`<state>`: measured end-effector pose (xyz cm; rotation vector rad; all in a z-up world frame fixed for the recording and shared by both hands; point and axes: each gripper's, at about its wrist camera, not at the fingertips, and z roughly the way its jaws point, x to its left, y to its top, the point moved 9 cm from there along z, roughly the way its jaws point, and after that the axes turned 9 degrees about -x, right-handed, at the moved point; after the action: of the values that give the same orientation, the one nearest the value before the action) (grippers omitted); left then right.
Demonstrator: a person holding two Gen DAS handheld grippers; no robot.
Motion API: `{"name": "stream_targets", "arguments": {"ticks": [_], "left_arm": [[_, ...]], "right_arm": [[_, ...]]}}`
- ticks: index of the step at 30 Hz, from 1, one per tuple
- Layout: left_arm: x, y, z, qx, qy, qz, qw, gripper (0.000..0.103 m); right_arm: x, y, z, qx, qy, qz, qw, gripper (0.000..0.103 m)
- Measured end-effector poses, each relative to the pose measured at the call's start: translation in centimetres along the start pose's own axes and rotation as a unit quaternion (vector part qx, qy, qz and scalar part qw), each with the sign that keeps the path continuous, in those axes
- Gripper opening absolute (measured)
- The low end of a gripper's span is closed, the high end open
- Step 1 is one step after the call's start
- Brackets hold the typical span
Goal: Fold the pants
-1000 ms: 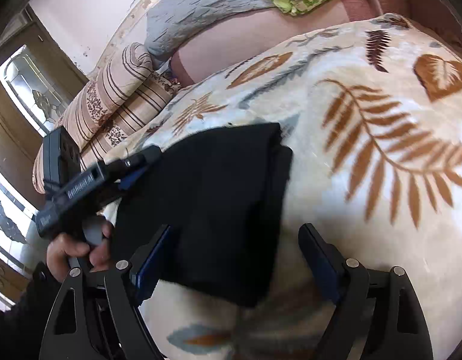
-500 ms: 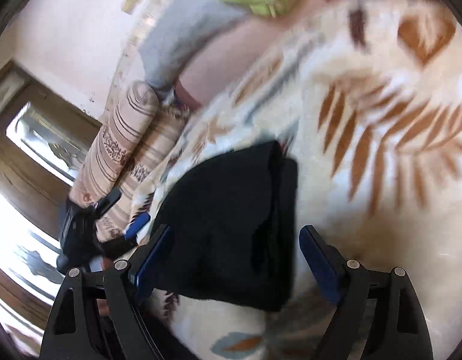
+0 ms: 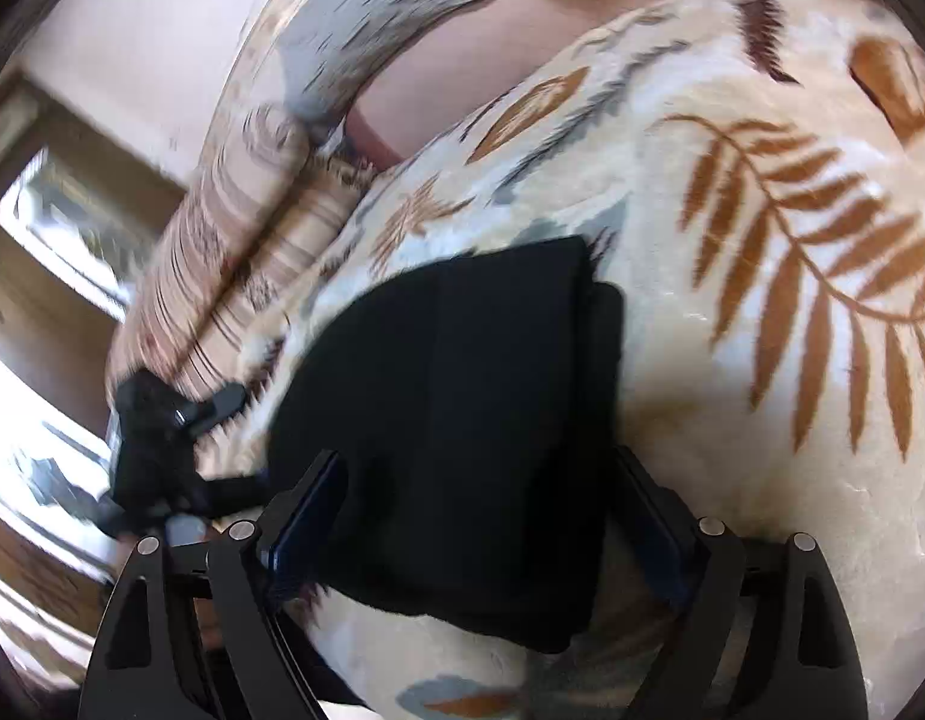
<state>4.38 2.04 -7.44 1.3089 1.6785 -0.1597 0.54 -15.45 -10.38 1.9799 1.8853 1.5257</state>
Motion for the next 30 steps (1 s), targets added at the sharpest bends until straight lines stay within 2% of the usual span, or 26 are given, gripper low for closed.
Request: {"name": "stream_targets", "arguments": {"ticks": [2,4,8,11,15,16,17,19,22,25,30], "left_arm": [[-0.9,-1.0,0.6,0.023,-0.016,0.01,0.9996,0.103],[-1.0,-1.1,0.4,0.013,-0.006,0.018,0.9997,0.103],[-0.2,-0.1,0.0,-0.009,-0.028,-0.035,0.999,0.103],[-0.1,0.0,-0.2,-0.012,-0.037,-0.043,0.9983,0.103],[-0.3,-0.5,0.0,-0.008,-0.022,-0.019,0.9995,0.101],[-0.3,-0.6,0.0,-0.011,-0.012,-0.014,0.9998,0.092],[0.1,-0.7,-0.1,-0.015,0.002,-0.011,0.9998,0.087],[0.8,-0.8,-0.1,-0.02,0.022,-0.007,0.9995,0.056],[1.2,-0.7,-0.2,-0.027,0.025,-0.007,0.9993,0.043],[0.4,-0.8,-0.3,-0.038,0.039,0.027,0.9982,0.035],[-0.7,-0.8,-0.7,-0.044,0.077,0.048,0.9949,0.031]], "right_arm": [[0.4,-0.4,-0.3,-0.004,0.0,-0.009,1.0,0.089],[0.2,-0.3,-0.4,-0.008,-0.004,-0.011,1.0,0.085],[0.1,0.0,-0.1,-0.018,-0.008,-0.012,1.0,0.084],[0.2,-0.1,-0.1,-0.017,-0.009,-0.017,1.0,0.084],[-0.6,-0.2,-0.7,-0.019,-0.018,-0.007,1.0,0.069],[-0.9,-0.1,-0.9,-0.021,-0.021,-0.005,1.0,0.062],[-1.0,-0.1,-1.0,-0.021,-0.022,-0.002,1.0,0.059],[-1.1,-0.1,-1.1,-0.024,-0.024,-0.009,0.999,0.053],[-0.3,0.0,-1.2,-0.029,-0.035,-0.047,0.998,0.047],[0.3,0.0,-1.4,-0.034,-0.044,-0.071,0.996,0.043],[0.3,0.4,-1.8,-0.041,-0.044,-0.061,0.996,0.036]]}}
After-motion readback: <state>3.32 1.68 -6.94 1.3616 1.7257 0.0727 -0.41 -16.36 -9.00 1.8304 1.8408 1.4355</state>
